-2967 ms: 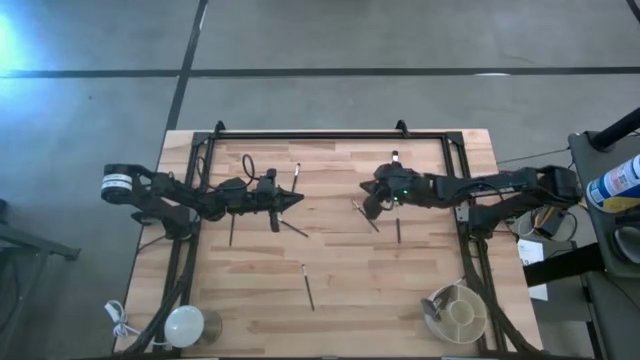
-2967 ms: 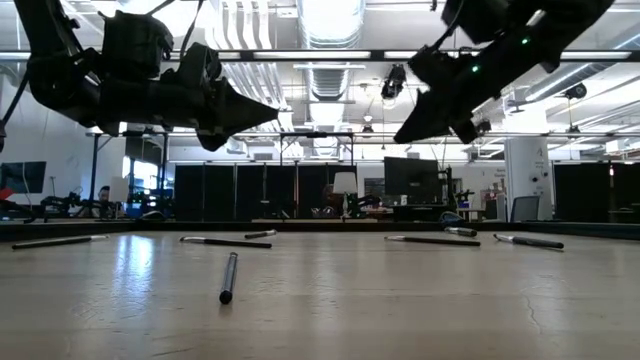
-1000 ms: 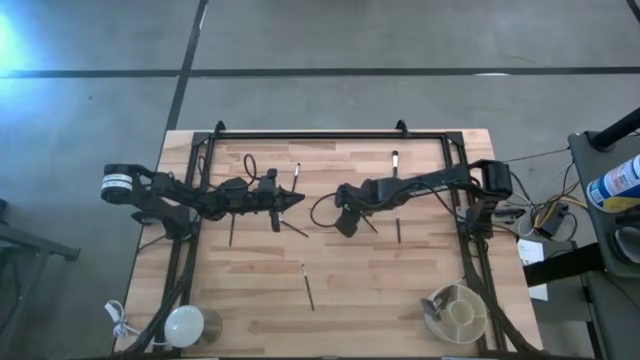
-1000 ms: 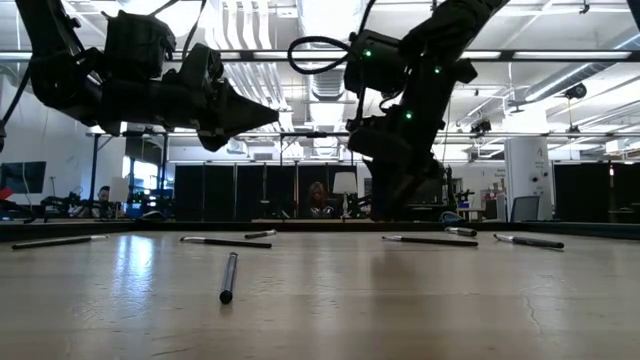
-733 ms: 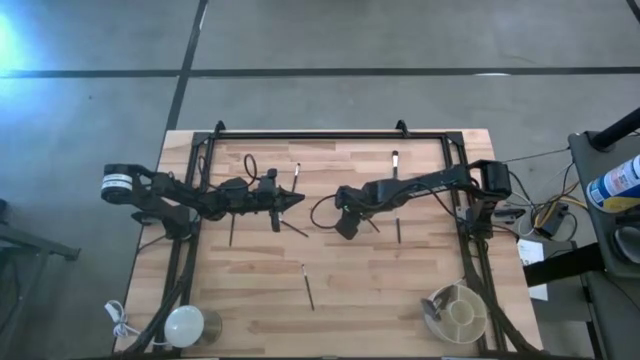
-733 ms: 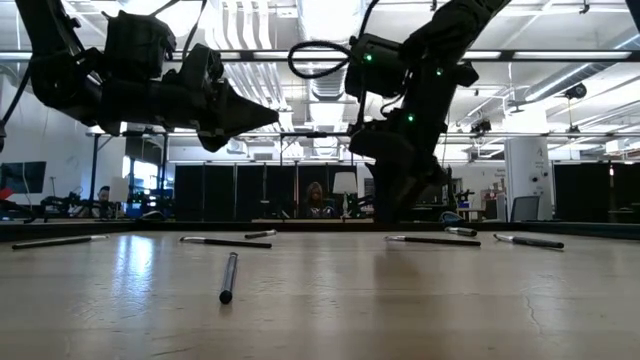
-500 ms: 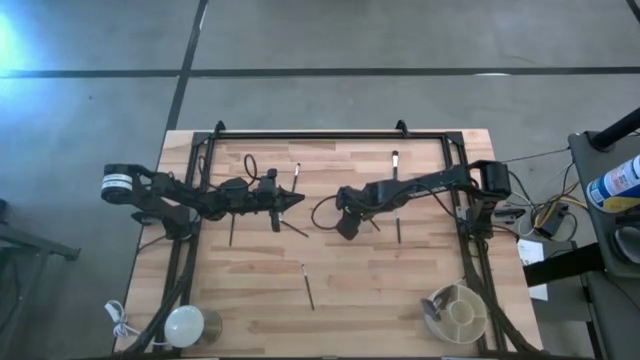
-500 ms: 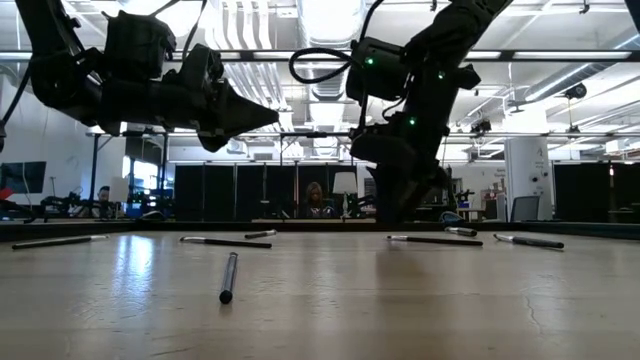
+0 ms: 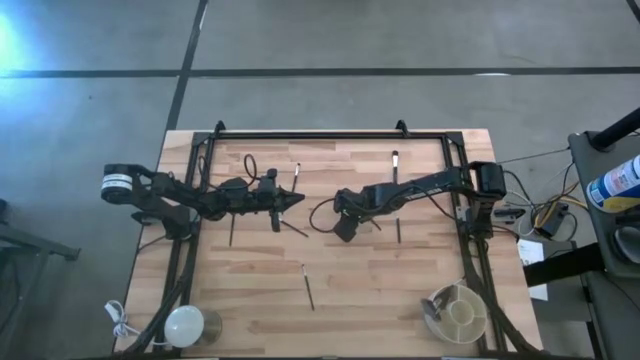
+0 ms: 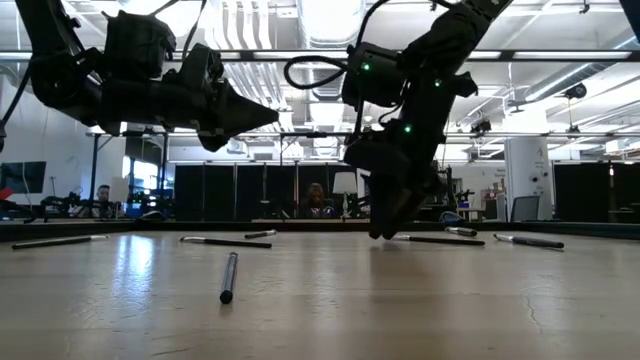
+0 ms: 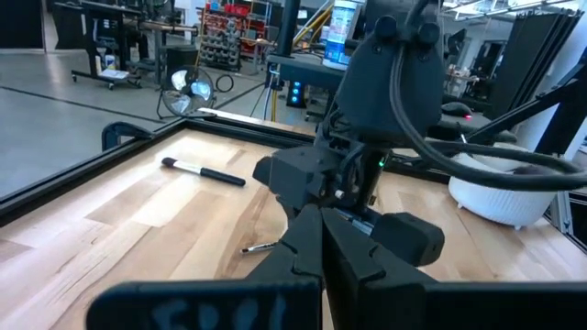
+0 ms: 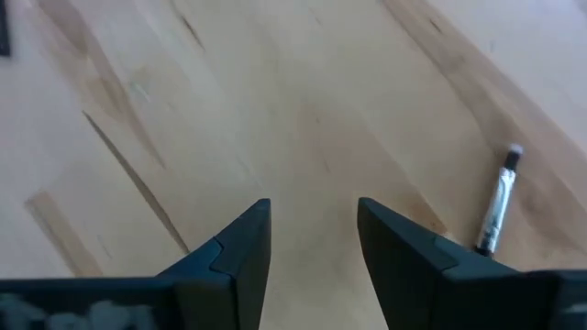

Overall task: Put items in baskets/containers
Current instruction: Put the black eyeshadow brush into the white organizer

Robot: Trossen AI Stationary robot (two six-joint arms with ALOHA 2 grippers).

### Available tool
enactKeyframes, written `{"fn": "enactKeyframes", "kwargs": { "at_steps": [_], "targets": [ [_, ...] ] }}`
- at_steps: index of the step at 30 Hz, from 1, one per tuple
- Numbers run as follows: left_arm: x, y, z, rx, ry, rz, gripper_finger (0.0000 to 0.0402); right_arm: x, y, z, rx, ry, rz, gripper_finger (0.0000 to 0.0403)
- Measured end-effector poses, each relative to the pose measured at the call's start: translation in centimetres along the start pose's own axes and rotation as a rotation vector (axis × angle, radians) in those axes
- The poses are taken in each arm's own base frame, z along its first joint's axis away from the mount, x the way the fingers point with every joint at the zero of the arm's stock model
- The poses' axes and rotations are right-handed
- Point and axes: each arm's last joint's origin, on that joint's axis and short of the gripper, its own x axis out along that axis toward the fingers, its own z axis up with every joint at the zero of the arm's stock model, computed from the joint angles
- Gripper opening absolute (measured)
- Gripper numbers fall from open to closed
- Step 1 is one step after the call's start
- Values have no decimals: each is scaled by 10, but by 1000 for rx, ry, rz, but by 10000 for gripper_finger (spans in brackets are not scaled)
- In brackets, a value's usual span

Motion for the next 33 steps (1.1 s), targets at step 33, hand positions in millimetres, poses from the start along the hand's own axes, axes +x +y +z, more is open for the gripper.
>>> {"fn": "enactKeyframes", "kwargs": {
  "at_steps": [33],
  "targets": [
    [0,0,0,-1,3,0,0,6,-65,5,84,44,-168,59]
  ]
}}
